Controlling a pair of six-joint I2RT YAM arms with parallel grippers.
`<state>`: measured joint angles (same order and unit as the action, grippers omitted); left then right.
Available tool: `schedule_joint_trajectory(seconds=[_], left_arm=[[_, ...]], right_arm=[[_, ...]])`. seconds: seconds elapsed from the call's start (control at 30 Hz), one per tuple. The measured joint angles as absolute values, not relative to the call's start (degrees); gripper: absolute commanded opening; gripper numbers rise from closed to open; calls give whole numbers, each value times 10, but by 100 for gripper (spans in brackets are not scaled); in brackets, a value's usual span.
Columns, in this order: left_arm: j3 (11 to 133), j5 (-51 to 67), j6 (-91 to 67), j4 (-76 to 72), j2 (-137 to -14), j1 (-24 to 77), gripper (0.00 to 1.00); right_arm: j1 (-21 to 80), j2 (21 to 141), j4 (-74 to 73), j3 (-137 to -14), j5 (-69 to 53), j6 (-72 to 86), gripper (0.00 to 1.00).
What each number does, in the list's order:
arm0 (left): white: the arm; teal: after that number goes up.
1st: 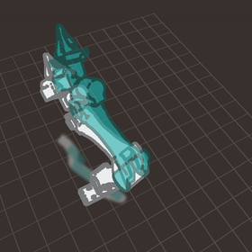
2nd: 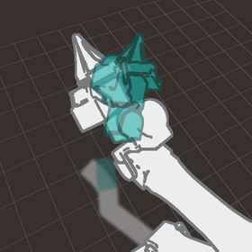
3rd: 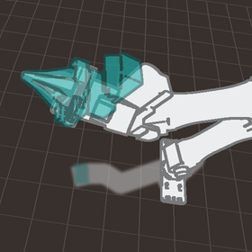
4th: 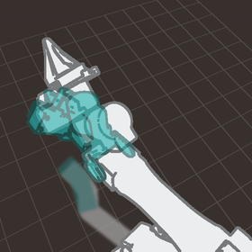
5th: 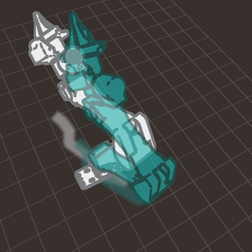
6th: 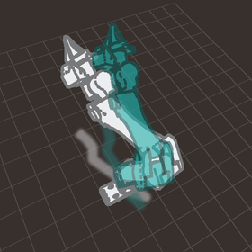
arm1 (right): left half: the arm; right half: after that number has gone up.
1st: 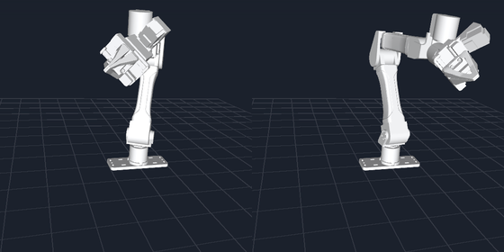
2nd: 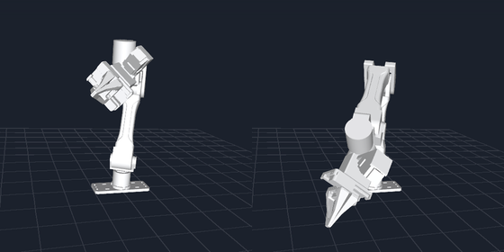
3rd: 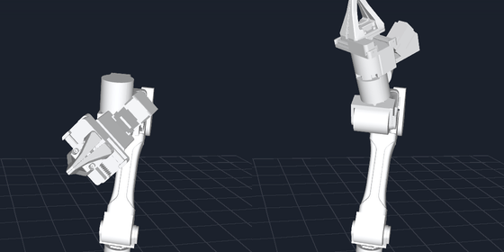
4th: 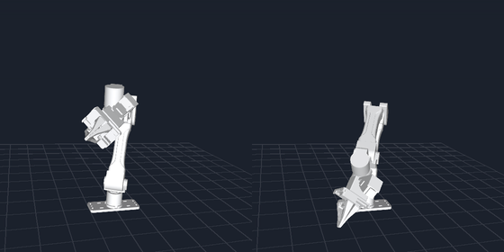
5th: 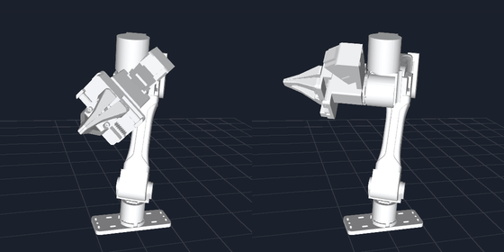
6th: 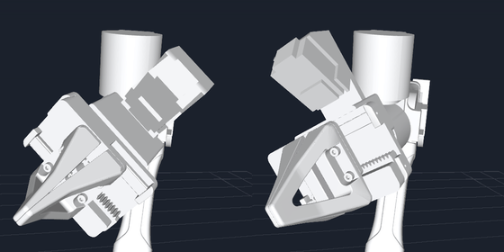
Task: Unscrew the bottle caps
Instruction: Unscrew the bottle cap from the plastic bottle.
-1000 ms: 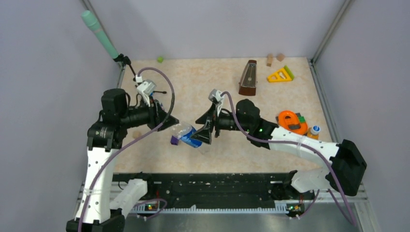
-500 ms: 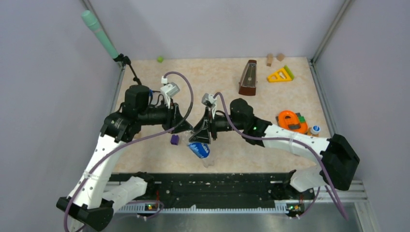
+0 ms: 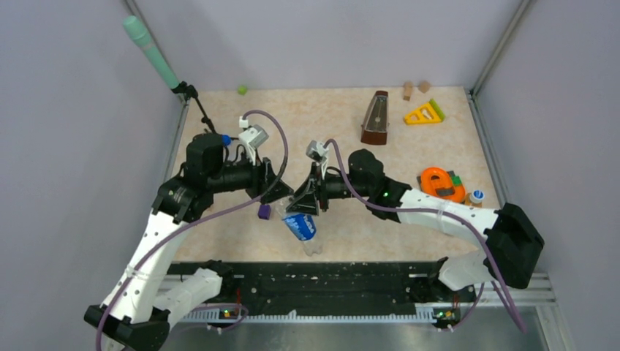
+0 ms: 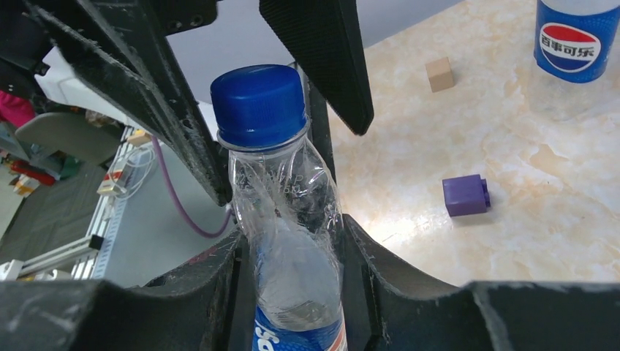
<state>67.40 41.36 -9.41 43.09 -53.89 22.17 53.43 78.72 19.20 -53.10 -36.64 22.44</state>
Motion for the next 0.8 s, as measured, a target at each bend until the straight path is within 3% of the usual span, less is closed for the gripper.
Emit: schedule_joint_trajectory(seconds=[0.1, 0.13, 0.47, 0.8], left_arm=[[648, 384, -105, 402, -519, 222, 93], [640, 372, -109, 392, -511, 222, 95], [514, 198, -180, 227, -377, 222, 98], [484, 140, -229, 87, -376, 222, 98]], right_arm=[[534, 787, 193, -525, -356, 231, 0], [534, 787, 193, -521, -352, 233, 0], [534, 779, 183, -488, -260, 280, 0], [534, 684, 168, -460, -10, 322, 0]])
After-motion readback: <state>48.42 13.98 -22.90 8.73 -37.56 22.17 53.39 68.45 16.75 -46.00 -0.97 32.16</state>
